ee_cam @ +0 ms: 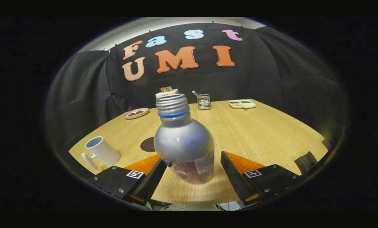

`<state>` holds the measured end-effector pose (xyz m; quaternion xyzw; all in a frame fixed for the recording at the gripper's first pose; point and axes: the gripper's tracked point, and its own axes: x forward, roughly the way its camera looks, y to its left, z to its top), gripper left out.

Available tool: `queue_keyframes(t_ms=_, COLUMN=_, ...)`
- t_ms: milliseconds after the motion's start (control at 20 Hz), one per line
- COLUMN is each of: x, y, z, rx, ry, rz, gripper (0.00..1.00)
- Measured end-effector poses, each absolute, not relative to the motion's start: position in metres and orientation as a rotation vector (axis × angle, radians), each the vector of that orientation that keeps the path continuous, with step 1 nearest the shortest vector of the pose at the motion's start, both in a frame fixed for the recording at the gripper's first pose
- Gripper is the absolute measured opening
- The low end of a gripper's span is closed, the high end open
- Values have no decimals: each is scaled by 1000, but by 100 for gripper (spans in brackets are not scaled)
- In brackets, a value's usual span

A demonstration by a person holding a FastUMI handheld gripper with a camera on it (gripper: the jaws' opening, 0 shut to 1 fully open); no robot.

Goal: Take the bottle from table, then pour the juice into the cup, finally place the bottle on the coaster

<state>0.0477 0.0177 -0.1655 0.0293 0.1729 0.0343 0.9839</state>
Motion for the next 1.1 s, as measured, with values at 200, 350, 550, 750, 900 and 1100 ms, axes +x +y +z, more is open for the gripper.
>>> queue_keyframes(t_ms=200, x=47, y=20, z=-169, rx=65, ry=361, rz=68, gripper=93)
queue_keyframes(t_ms=350, x=48, y=20, z=-170, rx=62, ry=367, rz=58, gripper=84)
queue_keyframes(t_ms=550, x=48, y=19, z=-160, rx=105, ry=362, rz=30, gripper=79)
queue_keyframes(t_ms=750, x=46, y=28, z=-152, rx=88, ry=358, rz=17, gripper=79)
queue_keyframes(t_ms=900, x=45, y=33, z=-147, rx=-17, ry=358, rz=-5, gripper=79)
queue_keyframes(t_ms=1100, x=44, y=49, z=-136, rx=-68, ry=350, rz=8, gripper=79)
